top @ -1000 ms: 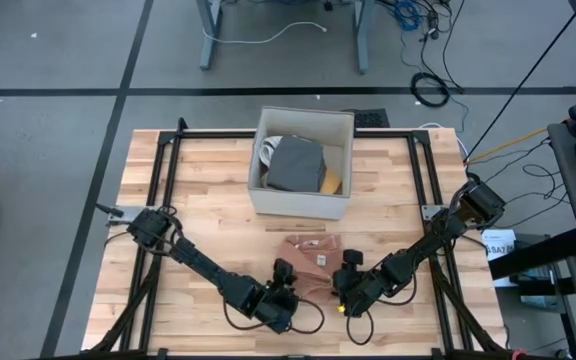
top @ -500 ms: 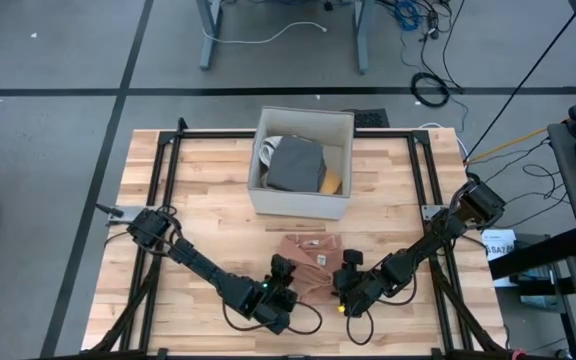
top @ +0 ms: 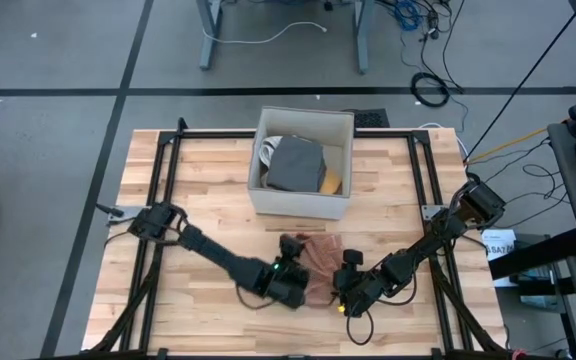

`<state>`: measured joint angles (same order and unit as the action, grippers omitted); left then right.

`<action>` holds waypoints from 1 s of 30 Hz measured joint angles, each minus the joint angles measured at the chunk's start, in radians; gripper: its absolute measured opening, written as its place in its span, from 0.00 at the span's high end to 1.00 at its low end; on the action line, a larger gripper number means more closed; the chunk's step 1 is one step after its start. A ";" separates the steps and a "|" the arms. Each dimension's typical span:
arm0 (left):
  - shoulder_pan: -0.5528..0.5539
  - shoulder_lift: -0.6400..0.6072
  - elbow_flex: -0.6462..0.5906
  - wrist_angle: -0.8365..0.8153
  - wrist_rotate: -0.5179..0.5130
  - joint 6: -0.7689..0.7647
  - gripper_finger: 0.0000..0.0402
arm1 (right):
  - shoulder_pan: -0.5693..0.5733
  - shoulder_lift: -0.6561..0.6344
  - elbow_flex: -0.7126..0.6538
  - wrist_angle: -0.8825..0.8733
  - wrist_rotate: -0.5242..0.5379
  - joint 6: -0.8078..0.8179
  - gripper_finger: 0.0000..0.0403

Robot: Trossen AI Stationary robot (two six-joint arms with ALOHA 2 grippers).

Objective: Fold towel
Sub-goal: Fold the brown towel with white checkered lines

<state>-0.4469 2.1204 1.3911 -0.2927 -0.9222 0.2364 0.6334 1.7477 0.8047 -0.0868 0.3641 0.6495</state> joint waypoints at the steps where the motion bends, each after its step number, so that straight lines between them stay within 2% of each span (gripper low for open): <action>1: 0.017 0.000 0.000 0.031 0.000 0.012 0.54 | 0.000 0.000 0.000 0.000 0.000 0.001 0.50; 4: 0.068 0.000 0.000 0.156 0.024 0.065 0.54 | 0.000 0.000 0.000 0.000 0.000 0.003 0.50; 9: 0.125 -0.001 0.000 0.314 0.201 0.113 0.54 | 0.000 0.000 0.000 0.000 0.000 0.004 0.50; 14: 0.140 -0.001 0.000 0.343 0.198 0.145 0.54 | 0.000 0.000 0.000 0.000 0.000 0.004 0.50; 17: 0.120 -0.001 0.000 0.354 0.125 0.207 0.54 | 0.000 0.000 0.000 0.000 0.000 0.003 0.50; 23: 0.053 -0.001 0.000 0.346 -0.187 0.298 0.54 | -0.003 0.000 0.000 0.000 0.000 -0.003 0.50; 30: -0.056 -0.017 0.000 0.301 -0.273 0.228 0.54 | -0.004 -0.057 -0.004 -0.012 -0.001 -0.018 0.50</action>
<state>-0.5025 2.1034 1.3911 0.0086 -1.1955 0.4647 0.6292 1.6903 0.8009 -0.0990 0.3630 0.6311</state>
